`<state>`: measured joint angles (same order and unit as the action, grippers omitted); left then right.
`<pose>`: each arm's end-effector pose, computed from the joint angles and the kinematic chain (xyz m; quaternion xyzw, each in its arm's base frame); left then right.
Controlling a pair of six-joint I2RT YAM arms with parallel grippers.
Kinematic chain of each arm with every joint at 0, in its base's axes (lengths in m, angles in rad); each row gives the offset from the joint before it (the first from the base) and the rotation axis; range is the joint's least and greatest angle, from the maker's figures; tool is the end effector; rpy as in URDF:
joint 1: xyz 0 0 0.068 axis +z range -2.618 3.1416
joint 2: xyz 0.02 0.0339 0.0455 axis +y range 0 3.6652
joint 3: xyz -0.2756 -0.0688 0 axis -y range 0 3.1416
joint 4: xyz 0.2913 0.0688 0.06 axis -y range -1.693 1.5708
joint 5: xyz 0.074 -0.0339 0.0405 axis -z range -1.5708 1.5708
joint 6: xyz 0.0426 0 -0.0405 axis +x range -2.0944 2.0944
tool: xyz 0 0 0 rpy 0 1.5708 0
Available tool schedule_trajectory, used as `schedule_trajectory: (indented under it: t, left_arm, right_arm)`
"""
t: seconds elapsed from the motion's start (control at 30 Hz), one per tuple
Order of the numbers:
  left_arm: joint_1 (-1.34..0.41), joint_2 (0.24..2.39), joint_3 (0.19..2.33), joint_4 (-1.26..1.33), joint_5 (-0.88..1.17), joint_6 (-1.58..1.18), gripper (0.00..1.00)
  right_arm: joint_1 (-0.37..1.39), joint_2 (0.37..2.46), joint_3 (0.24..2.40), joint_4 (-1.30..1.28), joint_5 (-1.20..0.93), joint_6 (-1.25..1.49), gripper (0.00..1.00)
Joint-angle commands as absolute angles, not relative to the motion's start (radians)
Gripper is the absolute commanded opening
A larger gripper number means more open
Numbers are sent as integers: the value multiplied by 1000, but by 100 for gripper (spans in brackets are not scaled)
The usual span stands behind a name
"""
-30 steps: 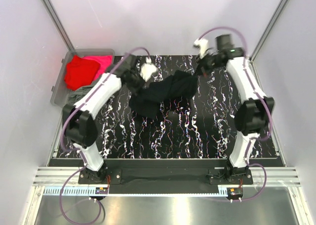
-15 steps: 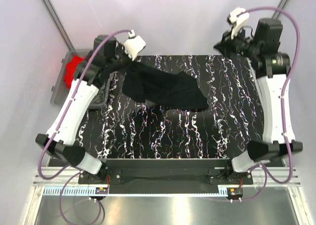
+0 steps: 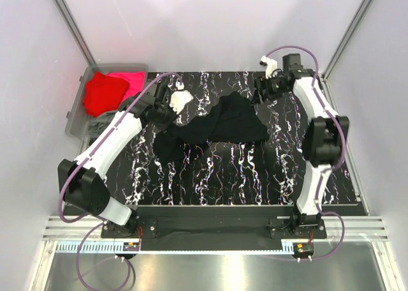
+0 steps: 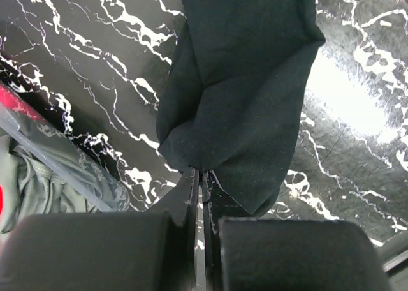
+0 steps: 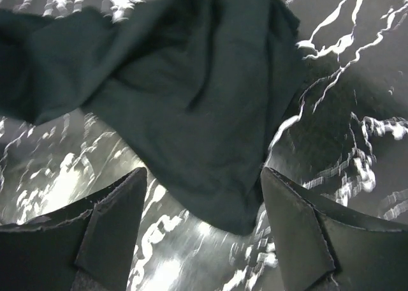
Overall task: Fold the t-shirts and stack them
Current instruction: Flatten the tshirt out
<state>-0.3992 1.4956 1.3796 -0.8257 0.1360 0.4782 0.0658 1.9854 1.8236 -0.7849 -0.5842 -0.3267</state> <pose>0.3331 -0.1468 0.3202 0.4220 0.8500 -0.0524 0.3110 0.4896 0.0558 0.2892 -0.2644 0.8767 0.2335 0.3272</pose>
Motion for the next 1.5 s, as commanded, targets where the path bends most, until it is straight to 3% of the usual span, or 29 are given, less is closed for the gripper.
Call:
schedule_trajectory:
  t: [0.0, 0.37, 0.73, 0.83, 0.87, 0.93, 1.07, 1.1, 1.23, 1.47]
  left_arm:
    - [-399, 1480, 1394, -762, 172, 439, 0]
    - [-399, 1528, 1393, -759, 170, 414, 0]
    - [-400, 1569, 1417, -759, 167, 403, 0]
    - [-400, 1577, 1420, -759, 169, 402, 0]
    - [-399, 1578, 1424, -759, 169, 402, 0]
    - [-399, 1583, 1430, -759, 167, 402, 0]
    - [-400, 1594, 1456, -758, 157, 410, 0]
    - [-400, 1600, 1462, -758, 155, 413, 0]
    - [-399, 1615, 1494, -750, 152, 425, 0]
    - [-362, 1664, 1694, -709, 91, 426, 0]
  right_arm:
    - [78, 2084, 2008, -767, -595, -302, 79]
    - [144, 2382, 2235, -767, -597, -334, 80]
    - [198, 2499, 2301, -739, -543, -337, 79]
    - [202, 2496, 2298, -739, -543, -337, 61]
    - [202, 2491, 2292, -738, -540, -337, 43]
    - [202, 2481, 2287, -738, -529, -337, 29]
    - [201, 2410, 2272, -735, -479, -356, 27]
    - [201, 2398, 2267, -735, -476, -365, 17]
    - [201, 2341, 2264, -736, -439, -379, 6]
    - [189, 2171, 2269, -735, -293, -434, 1]
